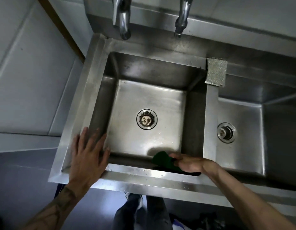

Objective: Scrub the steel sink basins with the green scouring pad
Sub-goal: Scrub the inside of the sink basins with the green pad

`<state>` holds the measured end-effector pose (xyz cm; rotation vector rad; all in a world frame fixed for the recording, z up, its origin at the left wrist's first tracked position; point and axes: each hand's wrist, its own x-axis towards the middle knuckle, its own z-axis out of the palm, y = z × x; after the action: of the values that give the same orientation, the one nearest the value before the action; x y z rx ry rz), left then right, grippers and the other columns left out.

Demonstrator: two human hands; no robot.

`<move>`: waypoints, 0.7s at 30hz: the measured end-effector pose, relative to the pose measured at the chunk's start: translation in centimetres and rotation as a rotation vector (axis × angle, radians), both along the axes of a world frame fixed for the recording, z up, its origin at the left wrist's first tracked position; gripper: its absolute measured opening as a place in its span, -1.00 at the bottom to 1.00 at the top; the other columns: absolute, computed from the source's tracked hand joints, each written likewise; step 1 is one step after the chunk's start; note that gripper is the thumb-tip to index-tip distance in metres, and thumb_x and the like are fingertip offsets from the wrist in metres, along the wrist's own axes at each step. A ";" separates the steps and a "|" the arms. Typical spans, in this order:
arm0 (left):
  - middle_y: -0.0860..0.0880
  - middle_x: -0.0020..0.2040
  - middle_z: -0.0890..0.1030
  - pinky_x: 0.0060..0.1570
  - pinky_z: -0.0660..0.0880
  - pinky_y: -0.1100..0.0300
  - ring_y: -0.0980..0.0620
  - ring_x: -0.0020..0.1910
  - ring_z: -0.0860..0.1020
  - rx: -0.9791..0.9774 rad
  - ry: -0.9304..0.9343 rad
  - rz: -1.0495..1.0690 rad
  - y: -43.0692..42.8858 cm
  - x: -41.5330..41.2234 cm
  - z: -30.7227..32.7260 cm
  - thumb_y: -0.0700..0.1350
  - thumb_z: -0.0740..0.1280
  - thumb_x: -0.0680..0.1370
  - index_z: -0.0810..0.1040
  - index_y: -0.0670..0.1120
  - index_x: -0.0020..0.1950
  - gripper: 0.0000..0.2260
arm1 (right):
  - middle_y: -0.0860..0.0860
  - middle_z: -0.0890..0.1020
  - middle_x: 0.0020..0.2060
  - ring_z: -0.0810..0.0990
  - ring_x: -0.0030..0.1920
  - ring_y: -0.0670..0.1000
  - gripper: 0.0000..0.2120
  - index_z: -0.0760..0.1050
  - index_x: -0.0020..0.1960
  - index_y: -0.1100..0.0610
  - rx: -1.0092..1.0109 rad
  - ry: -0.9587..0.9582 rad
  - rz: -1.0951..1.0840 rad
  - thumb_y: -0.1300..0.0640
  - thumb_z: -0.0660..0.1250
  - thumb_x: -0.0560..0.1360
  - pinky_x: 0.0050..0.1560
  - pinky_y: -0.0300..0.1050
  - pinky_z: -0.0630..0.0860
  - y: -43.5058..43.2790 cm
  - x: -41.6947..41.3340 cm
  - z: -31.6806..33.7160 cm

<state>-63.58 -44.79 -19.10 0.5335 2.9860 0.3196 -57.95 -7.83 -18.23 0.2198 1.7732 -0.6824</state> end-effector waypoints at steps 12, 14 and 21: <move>-0.15 0.56 0.47 0.61 0.11 -0.34 -0.28 0.68 0.18 -0.055 -0.013 -0.006 0.0 -0.4 -0.3 0.16 0.09 0.68 0.57 -0.09 0.47 -0.47 | 0.11 0.65 -0.02 0.61 -0.10 0.04 -0.74 0.47 0.25 0.10 -0.111 0.234 -1.323 0.37 0.20 0.65 -0.15 -0.12 0.57 -3.2 0.5 -1.9; -0.17 0.56 0.46 0.57 0.16 -0.32 -0.32 0.63 0.25 -0.065 0.006 -0.026 -0.2 -1.0 0.0 0.21 0.00 0.71 0.58 -0.09 0.46 -0.43 | 0.11 0.64 0.01 0.63 -0.06 0.08 -0.71 0.43 0.31 0.11 -0.086 0.268 -1.577 0.37 0.19 0.66 -0.05 -0.03 0.61 -4.0 -0.1 -2.0; -0.27 0.55 0.45 0.53 0.18 -0.35 -0.40 0.56 0.34 -0.066 0.050 -0.149 -0.6 -10.6 0.6 0.11 0.12 0.62 0.60 -0.22 0.42 -0.44 | 0.27 0.59 0.28 0.57 0.28 0.29 -0.62 0.39 0.47 0.20 0.293 0.364 -2.140 0.31 0.23 0.66 0.40 0.22 0.48 -7.6 -0.9 -3.0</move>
<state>-74.18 -45.37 -18.49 0.7623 2.9693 0.1971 -58.80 -15.44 -21.28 2.4613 1.3048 -1.8907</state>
